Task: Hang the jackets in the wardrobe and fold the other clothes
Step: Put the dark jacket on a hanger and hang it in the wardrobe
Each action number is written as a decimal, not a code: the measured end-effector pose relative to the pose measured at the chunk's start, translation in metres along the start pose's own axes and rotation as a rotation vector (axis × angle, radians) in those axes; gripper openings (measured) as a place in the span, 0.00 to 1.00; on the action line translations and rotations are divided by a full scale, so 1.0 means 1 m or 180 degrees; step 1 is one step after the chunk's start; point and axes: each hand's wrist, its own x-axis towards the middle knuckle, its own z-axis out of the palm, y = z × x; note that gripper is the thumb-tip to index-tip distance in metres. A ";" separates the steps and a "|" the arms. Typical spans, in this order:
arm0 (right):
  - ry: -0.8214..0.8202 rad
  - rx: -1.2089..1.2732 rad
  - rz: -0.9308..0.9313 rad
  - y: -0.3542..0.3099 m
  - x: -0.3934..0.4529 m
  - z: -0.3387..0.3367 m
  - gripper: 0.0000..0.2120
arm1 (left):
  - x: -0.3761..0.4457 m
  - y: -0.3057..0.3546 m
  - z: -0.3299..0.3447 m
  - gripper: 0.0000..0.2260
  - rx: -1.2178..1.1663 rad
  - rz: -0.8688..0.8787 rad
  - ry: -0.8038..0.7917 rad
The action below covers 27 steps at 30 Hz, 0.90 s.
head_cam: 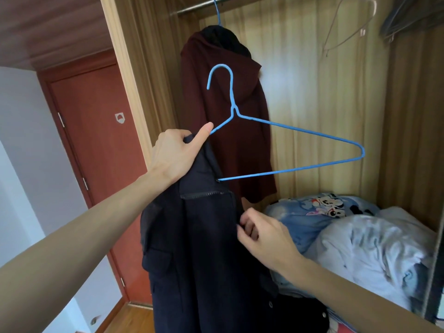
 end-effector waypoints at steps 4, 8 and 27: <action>-0.0741 -0.0747 0.0277 0.002 -0.002 0.006 0.13 | 0.000 0.002 0.003 0.33 -0.0018 -0.0055 0.0057; -0.1230 -0.1426 0.0546 0.003 -0.004 0.014 0.16 | 0.000 0.002 0.006 0.33 -0.0064 -0.0119 0.0072; -0.0258 0.0093 -0.0029 0.092 0.072 -0.096 0.15 | -0.026 -0.050 -0.020 0.32 0.0003 0.0000 -0.0507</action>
